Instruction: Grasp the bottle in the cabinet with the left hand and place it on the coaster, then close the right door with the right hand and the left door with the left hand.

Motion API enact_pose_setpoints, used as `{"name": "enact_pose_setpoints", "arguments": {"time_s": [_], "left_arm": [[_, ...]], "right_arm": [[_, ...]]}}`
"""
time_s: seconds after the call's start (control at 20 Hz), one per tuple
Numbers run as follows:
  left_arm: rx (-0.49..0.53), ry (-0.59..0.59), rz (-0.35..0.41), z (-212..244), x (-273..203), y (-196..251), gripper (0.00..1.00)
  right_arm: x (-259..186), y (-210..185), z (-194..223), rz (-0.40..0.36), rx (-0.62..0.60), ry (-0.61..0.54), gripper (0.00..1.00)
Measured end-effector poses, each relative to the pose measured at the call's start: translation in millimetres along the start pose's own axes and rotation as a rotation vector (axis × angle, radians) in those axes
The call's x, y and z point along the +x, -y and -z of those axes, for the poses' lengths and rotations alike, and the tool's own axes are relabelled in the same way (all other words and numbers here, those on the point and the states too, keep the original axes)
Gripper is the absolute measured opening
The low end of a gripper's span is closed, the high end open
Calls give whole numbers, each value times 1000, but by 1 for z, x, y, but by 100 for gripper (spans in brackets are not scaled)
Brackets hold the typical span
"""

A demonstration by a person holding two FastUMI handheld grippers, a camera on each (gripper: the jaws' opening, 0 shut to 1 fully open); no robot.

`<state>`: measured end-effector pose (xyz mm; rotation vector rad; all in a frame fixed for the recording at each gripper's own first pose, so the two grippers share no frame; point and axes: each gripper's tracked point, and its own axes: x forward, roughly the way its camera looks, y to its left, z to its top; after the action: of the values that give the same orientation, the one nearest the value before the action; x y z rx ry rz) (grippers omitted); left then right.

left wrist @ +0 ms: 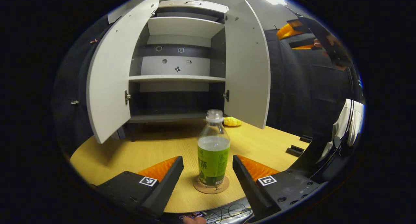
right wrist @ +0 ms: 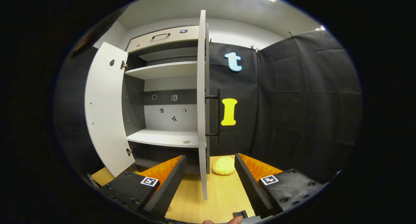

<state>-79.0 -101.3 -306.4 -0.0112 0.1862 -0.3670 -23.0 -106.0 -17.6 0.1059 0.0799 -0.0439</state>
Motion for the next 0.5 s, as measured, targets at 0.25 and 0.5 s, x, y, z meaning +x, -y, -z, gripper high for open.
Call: {"name": "enact_pose_setpoints", "arguments": {"time_s": [0.25, 0.5], "left_arm": [[-44, 91, -137, -86, -32, -49, 96], [-66, 152, -292, -162, -65, -109, 96]], "right_arm": [[13, 19, -5, 24, 22, 13, 97], [21, 43, -9, 58, -3, 0, 97]]}}
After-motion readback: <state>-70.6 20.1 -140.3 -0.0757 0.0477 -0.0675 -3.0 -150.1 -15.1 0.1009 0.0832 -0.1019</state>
